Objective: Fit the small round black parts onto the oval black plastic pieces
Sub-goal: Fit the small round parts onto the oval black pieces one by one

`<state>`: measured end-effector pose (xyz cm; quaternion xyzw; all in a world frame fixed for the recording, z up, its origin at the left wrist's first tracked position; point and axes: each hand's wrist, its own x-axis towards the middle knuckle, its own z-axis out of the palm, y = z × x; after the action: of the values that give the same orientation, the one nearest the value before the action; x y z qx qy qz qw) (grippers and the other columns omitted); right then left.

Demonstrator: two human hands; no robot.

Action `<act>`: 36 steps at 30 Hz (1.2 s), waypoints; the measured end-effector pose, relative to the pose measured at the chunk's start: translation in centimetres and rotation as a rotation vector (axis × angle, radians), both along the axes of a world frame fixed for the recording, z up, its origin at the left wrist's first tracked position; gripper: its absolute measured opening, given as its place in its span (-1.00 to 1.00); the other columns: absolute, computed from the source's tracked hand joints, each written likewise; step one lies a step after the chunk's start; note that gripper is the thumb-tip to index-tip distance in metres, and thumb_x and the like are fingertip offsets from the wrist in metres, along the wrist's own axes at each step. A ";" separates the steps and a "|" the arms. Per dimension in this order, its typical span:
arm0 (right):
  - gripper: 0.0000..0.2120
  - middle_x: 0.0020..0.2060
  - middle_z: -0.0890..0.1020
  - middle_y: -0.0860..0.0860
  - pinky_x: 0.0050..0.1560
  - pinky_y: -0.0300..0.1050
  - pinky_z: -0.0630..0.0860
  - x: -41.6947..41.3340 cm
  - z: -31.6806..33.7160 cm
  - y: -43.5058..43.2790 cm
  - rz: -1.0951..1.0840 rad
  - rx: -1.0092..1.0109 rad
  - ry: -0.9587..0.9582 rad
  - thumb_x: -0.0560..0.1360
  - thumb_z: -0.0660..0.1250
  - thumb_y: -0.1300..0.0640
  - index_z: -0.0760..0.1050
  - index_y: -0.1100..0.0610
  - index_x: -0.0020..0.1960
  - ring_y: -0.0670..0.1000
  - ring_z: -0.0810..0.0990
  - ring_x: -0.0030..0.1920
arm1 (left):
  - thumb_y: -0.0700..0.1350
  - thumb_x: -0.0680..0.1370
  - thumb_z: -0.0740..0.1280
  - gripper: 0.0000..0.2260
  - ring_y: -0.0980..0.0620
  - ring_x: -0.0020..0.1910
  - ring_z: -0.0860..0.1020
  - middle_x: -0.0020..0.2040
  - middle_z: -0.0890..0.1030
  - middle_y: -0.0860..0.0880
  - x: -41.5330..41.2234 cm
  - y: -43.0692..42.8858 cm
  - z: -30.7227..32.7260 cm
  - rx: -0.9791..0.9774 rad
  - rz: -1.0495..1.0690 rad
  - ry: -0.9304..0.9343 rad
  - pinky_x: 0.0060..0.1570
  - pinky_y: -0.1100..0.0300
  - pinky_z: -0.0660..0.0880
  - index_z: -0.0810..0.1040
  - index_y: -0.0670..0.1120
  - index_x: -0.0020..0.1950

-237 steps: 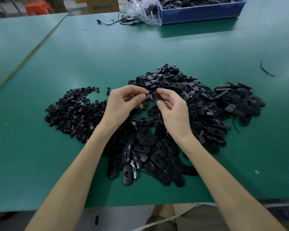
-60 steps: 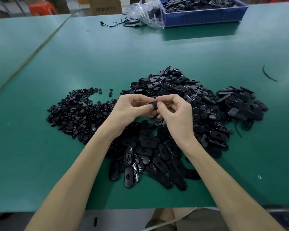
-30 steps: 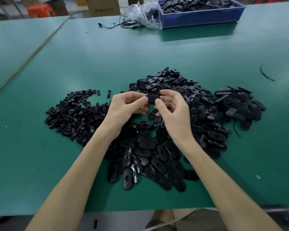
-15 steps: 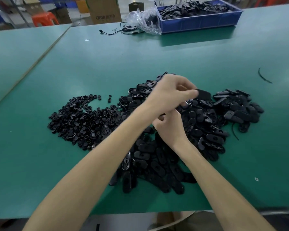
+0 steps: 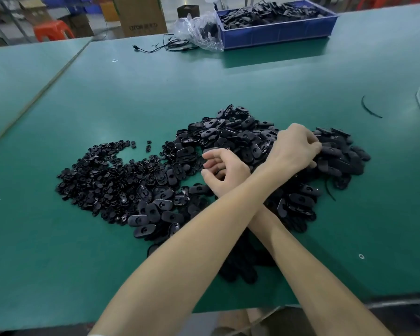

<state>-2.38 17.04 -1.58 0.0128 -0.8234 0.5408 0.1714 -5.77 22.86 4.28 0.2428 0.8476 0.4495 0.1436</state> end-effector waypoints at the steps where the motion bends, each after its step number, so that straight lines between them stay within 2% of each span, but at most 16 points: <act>1: -0.72 -0.03 0.63 0.02 -0.11 -0.37 0.55 0.0 0.0 0.0 0.008 0.008 -0.006 0.54 0.46 0.31 0.61 0.20 0.24 -0.07 0.60 -0.13 | -0.22 0.66 0.30 -0.81 0.03 -0.30 0.73 -0.09 0.74 -0.13 0.1 -0.5 0.1 0.019 0.004 0.022 -0.26 0.23 0.60 0.71 -0.23 0.11; 3: -0.71 0.01 0.59 0.02 -0.06 -0.38 0.52 0.0 0.1 0.2 0.030 0.022 -0.015 0.55 0.46 0.31 0.58 0.19 0.26 -0.08 0.58 -0.10 | -0.23 0.67 0.27 -0.79 0.06 -0.29 0.72 -0.01 0.73 -0.11 0.3 -1.6 0.6 0.051 -0.009 0.068 -0.35 0.26 0.59 0.69 -0.21 0.17; 7: -0.74 0.07 0.56 -0.03 0.12 -0.41 0.44 0.8 -0.8 1.0 0.113 0.112 0.020 0.62 0.37 0.33 0.51 0.22 0.30 -0.18 0.55 0.06 | -0.28 0.64 0.30 -0.81 0.15 -0.29 0.70 -0.09 0.74 -0.02 0.5 -5.7 1.9 0.207 0.008 0.178 -0.25 0.33 0.58 0.70 -0.14 0.11; 8: -0.76 0.03 0.60 -0.04 0.11 -0.42 0.43 0.9 -0.8 1.0 0.151 0.110 0.006 0.65 0.32 0.35 0.50 0.26 0.30 -0.16 0.58 0.06 | -0.29 0.64 0.30 -0.81 0.15 -0.29 0.70 -0.09 0.74 -0.01 0.5 -7.0 2.2 0.268 0.045 0.187 -0.28 0.37 0.55 0.70 -0.13 0.09; 9: -0.77 -0.01 0.63 0.00 0.09 -0.42 0.42 0.8 -0.7 0.8 0.156 0.136 -0.003 0.64 0.31 0.36 0.51 0.29 0.29 -0.05 0.60 0.07 | -0.29 0.65 0.31 -0.81 0.16 -0.27 0.70 -0.09 0.74 0.02 0.5 -8.6 2.3 0.316 0.099 0.200 -0.29 0.40 0.53 0.70 -0.11 0.08; 11: -0.76 0.03 0.59 0.03 0.15 -0.40 0.34 0.4 -0.7 0.5 0.058 0.232 -0.030 0.56 0.42 0.29 0.59 0.26 0.23 0.09 0.48 0.17 | -0.28 0.64 0.32 -0.81 0.20 -0.21 0.70 -0.09 0.74 0.10 0.0 -12.1 2.1 0.327 0.235 0.270 -0.21 0.39 0.56 0.70 -0.07 0.08; 14: -0.61 0.26 0.53 -0.01 0.36 -0.31 0.23 0.3 -0.4 0.4 0.008 0.336 -0.034 0.56 0.50 0.11 0.59 0.18 0.36 0.00 0.31 0.33 | -0.26 0.65 0.32 -0.80 0.14 -0.06 0.67 -0.04 0.72 0.09 -1.3 -17.7 0.7 0.134 0.408 0.357 -0.08 0.40 0.56 0.70 -0.05 0.12; 16: -0.55 0.34 0.52 -0.01 0.39 -0.31 0.18 0.3 -0.6 0.3 0.011 0.366 -0.042 0.60 0.46 0.05 0.54 0.16 0.44 -0.03 0.27 0.39 | -0.29 0.65 0.29 -0.77 0.12 0.02 0.63 0.06 0.71 0.03 -2.1 -21.0 -0.6 -0.046 0.490 0.391 0.03 0.46 0.49 0.68 -0.08 0.17; 17: -0.54 0.36 0.52 -0.01 0.42 -0.29 0.19 0.3 -0.6 0.3 0.008 0.386 -0.049 0.61 0.43 0.04 0.52 0.16 0.46 -0.03 0.27 0.40 | -0.31 0.64 0.29 -0.76 0.10 0.06 0.61 0.09 0.69 0.00 -2.4 -22.4 -1.2 -0.111 0.527 0.415 0.13 0.40 0.48 0.68 -0.10 0.19; 19: -0.56 0.37 0.53 -0.01 0.46 -0.19 0.25 0.3 -0.3 0.2 0.016 0.420 -0.060 0.64 0.39 0.03 0.52 0.16 0.46 -0.02 0.29 0.43 | -0.32 0.64 0.28 -0.76 0.03 0.12 0.60 0.12 0.68 -0.04 -2.6 -24.6 -2.2 -0.193 0.596 0.464 0.25 0.23 0.49 0.67 -0.13 0.22; 21: -0.61 0.36 0.55 -0.01 0.47 -0.14 0.28 0.4 -0.1 0.2 0.035 0.458 -0.075 0.65 0.37 0.05 0.53 0.16 0.44 -0.01 0.30 0.44 | -0.29 0.65 0.29 -0.76 -0.05 0.15 0.58 0.14 0.68 -0.09 -2.7 -25.8 -3.1 -0.272 0.638 0.488 0.28 0.11 0.48 0.66 -0.15 0.25; 23: -0.67 0.31 0.58 -0.02 0.42 -0.17 0.29 0.4 -0.1 0.4 0.043 0.475 -0.079 0.66 0.37 0.08 0.57 0.14 0.39 -0.02 0.33 0.40 | -0.22 0.66 0.31 -0.76 -0.16 0.20 0.55 0.20 0.65 -0.15 -2.7 -26.1 -3.8 -0.383 0.637 0.469 0.32 -0.03 0.44 0.64 -0.16 0.29; 25: -0.75 0.24 0.61 -0.03 0.36 -0.23 0.30 0.4 -0.1 0.4 0.040 0.457 -0.076 0.66 0.37 0.12 0.61 0.12 0.31 -0.04 0.37 0.36 | -0.17 0.66 0.32 -0.76 -0.21 0.23 0.51 0.22 0.64 -0.18 -2.6 -26.1 -4.2 -0.465 0.615 0.465 0.33 -0.08 0.40 0.64 -0.15 0.30; 28: -0.83 0.16 0.63 -0.06 0.28 -0.29 0.31 0.5 0.1 0.4 0.022 0.416 -0.072 0.65 0.37 0.15 0.64 0.10 0.22 -0.07 0.40 0.31 | -0.15 0.67 0.32 -0.80 -0.18 0.23 0.49 0.17 0.63 -0.14 -2.5 -26.1 -4.4 -0.456 0.593 0.488 0.29 -0.02 0.32 0.67 -0.10 0.25; 32: -0.84 0.14 0.63 -0.06 0.29 -0.24 0.34 0.7 0.2 0.5 0.015 0.415 -0.066 0.64 0.39 0.16 0.64 0.11 0.20 -0.04 0.43 0.29 | -0.14 0.66 0.36 -0.84 -0.15 0.22 0.49 0.11 0.64 -0.10 -2.5 -26.0 -4.5 -0.409 0.619 0.465 0.20 0.05 0.21 0.69 -0.06 0.19; 36: -0.85 0.12 0.63 -0.04 0.30 -0.22 0.36 0.9 0.3 0.3 0.019 0.478 -0.049 0.66 0.36 0.15 0.63 0.12 0.20 -0.02 0.44 0.27 | -0.11 0.64 0.39 -0.88 -0.11 0.15 0.51 0.01 0.66 -0.06 -2.4 -26.0 -4.7 -0.406 0.642 0.523 0.12 0.08 0.14 0.71 -0.02 0.12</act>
<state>-1.52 17.29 -1.27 0.0476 -0.9317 0.3324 0.1385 -8.18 -3.17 -0.37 0.0405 0.9585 0.2199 -0.1771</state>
